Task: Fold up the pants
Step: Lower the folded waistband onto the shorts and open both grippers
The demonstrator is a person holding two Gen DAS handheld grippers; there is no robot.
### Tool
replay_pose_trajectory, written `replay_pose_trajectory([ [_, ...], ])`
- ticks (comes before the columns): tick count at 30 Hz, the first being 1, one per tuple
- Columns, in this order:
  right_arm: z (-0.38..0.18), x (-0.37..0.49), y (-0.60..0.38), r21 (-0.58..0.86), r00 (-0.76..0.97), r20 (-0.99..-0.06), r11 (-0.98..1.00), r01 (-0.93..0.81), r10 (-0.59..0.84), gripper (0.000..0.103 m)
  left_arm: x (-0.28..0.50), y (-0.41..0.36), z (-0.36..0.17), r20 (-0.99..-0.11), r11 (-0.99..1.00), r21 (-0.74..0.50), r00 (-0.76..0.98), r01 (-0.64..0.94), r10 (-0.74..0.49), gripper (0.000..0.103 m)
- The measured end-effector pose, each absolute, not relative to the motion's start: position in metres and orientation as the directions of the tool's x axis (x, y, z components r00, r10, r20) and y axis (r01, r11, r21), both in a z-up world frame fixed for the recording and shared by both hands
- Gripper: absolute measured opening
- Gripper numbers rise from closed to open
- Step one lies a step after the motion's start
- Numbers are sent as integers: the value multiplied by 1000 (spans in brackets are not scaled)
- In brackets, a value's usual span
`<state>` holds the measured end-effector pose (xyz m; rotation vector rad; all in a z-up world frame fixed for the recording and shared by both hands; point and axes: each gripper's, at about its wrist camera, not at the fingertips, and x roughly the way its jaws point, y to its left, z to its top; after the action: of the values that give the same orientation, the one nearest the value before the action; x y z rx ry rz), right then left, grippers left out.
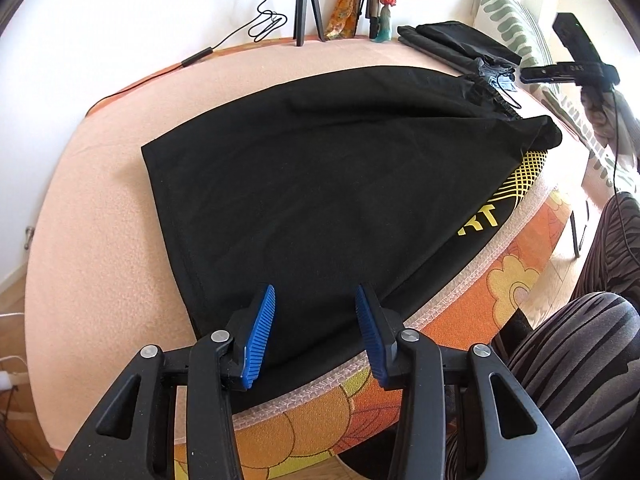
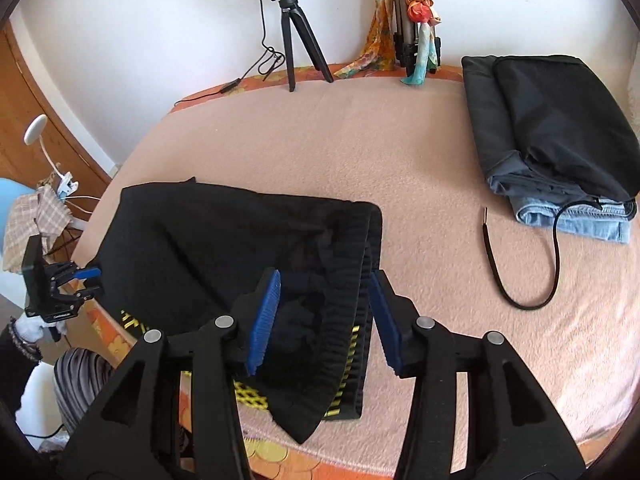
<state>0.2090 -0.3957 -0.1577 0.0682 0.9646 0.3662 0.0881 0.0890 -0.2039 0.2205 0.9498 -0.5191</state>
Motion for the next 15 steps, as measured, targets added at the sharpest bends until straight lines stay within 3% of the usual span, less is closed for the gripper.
replay_pose_trajectory([
  [1, -156, 196, -397, 223, 511, -786, 930, -291, 348, 49, 89, 91, -203, -820, 856, -49, 469, 514, -329, 28],
  [3, -156, 177, -394, 190, 503, -795, 926, -325, 340, 49, 88, 93, -199, -818, 855, -51, 470, 515, -332, 24],
  [9, -173, 150, -369, 47, 462, -845, 898, -437, 269, 50, 79, 96, -185, -814, 845, 4, 493, 535, -309, 24],
  [15, -191, 142, -348, -54, 444, -871, 859, -509, 208, 50, 78, 87, -188, -847, 797, 58, 452, 601, -280, 33],
])
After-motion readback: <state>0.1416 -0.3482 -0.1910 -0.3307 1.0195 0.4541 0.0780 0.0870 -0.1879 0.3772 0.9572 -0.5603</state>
